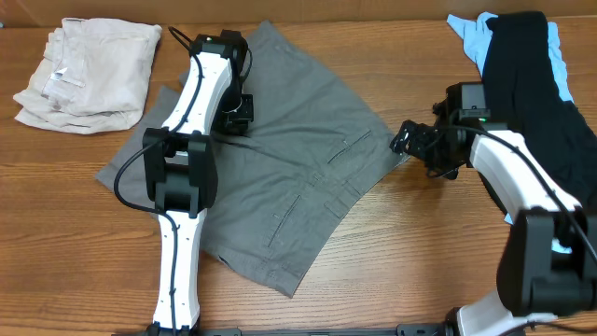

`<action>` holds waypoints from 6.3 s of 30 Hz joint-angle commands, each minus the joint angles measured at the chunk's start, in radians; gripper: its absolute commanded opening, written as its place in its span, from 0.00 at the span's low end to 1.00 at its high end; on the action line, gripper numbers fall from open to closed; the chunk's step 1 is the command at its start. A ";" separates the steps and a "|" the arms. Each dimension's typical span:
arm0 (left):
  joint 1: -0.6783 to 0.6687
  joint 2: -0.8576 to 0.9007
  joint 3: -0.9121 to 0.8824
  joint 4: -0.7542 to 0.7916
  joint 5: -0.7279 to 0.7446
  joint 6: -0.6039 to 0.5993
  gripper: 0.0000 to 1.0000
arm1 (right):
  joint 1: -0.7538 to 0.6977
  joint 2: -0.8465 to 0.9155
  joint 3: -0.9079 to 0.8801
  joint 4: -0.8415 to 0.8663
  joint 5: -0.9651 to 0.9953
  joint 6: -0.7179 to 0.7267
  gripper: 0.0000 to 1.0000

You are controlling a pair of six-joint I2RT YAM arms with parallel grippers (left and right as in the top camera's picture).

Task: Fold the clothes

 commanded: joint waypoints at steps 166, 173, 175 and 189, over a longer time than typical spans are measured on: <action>0.132 -0.924 -1.358 0.714 -0.149 0.114 0.69 | 0.122 -0.590 -0.414 -0.226 -0.021 0.125 1.00; 0.173 -0.924 -1.359 0.701 -0.142 0.141 0.73 | 0.122 -0.590 -0.414 -0.233 -0.020 0.125 1.00; 0.193 -0.924 -1.363 0.689 -0.132 0.140 0.72 | 0.122 -0.590 -0.414 -0.236 -0.020 0.125 1.00; 0.285 -0.924 -1.437 0.676 -0.014 0.166 0.63 | 0.122 -0.590 -0.414 -0.256 -0.020 0.124 1.00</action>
